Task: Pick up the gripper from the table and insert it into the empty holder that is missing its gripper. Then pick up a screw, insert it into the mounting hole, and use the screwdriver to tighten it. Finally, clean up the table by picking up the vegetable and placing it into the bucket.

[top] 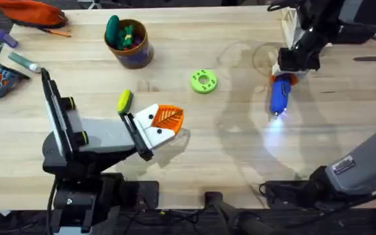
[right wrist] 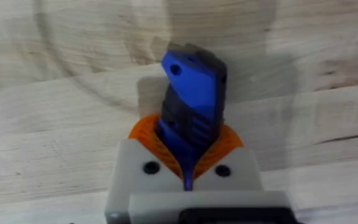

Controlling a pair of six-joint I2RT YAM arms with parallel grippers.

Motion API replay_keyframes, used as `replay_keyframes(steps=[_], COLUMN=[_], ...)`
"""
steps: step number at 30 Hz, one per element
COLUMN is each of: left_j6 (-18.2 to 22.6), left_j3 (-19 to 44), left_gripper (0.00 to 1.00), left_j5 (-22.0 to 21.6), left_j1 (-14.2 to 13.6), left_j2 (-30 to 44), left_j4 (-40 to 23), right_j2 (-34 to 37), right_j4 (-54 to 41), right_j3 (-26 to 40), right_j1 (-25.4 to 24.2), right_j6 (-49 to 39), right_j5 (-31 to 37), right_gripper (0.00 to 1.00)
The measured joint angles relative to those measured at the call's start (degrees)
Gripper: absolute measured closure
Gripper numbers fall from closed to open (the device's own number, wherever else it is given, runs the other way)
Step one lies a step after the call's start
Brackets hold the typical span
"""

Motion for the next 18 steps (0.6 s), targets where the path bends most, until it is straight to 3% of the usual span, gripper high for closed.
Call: replay_keyframes(steps=[9,18], left_j6=[0.0,0.0], left_j3=[0.0,0.0], left_gripper=[0.994,0.994], left_j5=[0.0,0.0], left_j1=[0.0,0.0], left_j2=[0.0,0.0], left_j4=[0.0,0.0], right_j2=[-1.6,-17.1], right_j4=[-0.5,-1.9], right_j3=[0.0,3.2], right_j1=[0.0,1.0], right_j6=[0.0,0.0], right_j5=[0.0,-1.3], right_gripper=[0.977,0.977])
